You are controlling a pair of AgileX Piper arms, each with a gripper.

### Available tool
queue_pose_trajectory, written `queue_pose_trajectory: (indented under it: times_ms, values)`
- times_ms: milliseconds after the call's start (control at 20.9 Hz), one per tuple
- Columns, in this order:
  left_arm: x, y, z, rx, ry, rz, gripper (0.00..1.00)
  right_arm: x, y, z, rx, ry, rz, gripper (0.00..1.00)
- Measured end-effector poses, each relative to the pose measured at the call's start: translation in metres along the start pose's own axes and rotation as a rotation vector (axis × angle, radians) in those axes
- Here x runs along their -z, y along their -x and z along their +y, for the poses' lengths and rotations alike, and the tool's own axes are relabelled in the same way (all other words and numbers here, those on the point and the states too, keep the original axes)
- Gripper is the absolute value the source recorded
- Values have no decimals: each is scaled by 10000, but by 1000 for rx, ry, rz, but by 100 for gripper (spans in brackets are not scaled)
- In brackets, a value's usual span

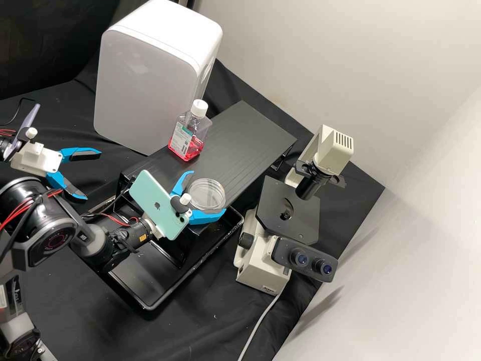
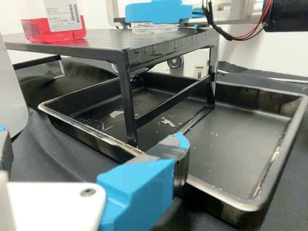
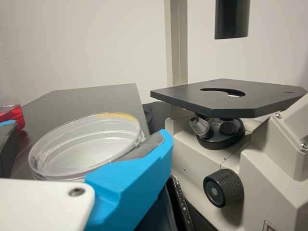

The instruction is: Place the lid on the petri dish

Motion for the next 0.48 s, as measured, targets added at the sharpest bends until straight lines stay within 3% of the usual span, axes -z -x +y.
queue_pose_trajectory:
  times_ms: [478]
  values:
    - [7, 0, 2, -2, 3, 7, 100, 12, -4, -11, 8, 4, 6, 100]
